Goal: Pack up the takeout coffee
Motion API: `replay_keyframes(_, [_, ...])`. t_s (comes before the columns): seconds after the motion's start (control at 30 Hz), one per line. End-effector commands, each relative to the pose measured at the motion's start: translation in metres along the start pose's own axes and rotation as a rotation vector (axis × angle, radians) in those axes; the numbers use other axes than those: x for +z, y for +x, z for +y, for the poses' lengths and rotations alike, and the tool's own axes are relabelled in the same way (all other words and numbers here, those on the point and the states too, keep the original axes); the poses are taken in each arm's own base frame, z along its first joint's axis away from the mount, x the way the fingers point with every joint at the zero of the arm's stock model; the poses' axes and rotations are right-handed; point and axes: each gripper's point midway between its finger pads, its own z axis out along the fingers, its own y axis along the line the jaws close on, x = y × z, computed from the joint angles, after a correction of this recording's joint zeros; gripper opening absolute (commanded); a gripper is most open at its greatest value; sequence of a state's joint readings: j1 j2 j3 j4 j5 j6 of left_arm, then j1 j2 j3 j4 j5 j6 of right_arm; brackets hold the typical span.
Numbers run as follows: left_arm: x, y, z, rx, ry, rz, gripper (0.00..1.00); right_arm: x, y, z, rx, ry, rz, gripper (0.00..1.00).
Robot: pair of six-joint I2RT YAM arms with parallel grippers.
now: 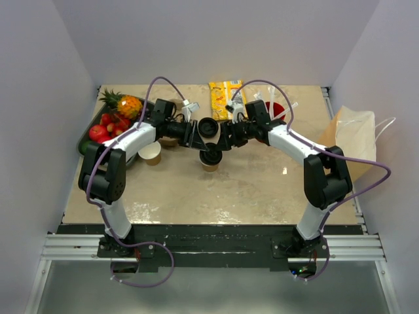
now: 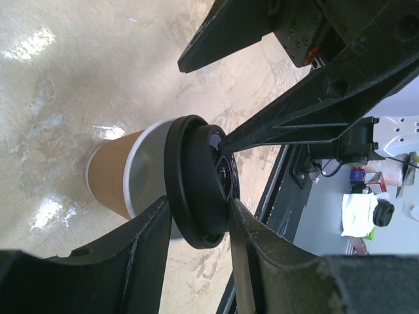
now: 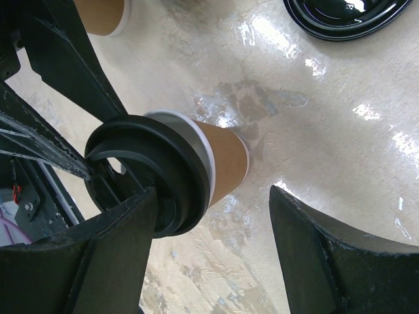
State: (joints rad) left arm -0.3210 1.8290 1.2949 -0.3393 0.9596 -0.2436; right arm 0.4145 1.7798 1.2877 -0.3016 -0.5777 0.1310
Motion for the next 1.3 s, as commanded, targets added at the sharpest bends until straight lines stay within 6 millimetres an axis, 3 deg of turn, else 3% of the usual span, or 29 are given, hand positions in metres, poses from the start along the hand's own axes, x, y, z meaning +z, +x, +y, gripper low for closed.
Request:
replay_keyframes(0.0, [-0.007, -0.022, -0.007, 0.043, -0.006, -0.045, 0.45, -0.001, -0.012, 0.014, -0.049, -0.039, -0.012, 0.73])
replay_keyframes(0.3, [-0.008, -0.024, -0.001, 0.041, -0.032, -0.051, 0.47, 0.004, -0.013, 0.019, -0.075, -0.046, -0.004, 0.72])
replay_keyframes(0.67, [-0.012, -0.036, 0.008, 0.069, -0.117, -0.094, 0.61, 0.008, -0.013, 0.019, -0.082, -0.039, 0.007, 0.72])
replay_keyframes(0.93, [-0.021, -0.042, 0.023, 0.096, -0.234, -0.12, 0.64, 0.009, -0.016, 0.023, -0.096, -0.052, 0.0, 0.72])
replay_keyframes(1.27, [-0.023, -0.012, 0.014, 0.057, -0.13, -0.066, 0.64, 0.002, -0.027, 0.046, -0.128, -0.173, -0.032, 0.73])
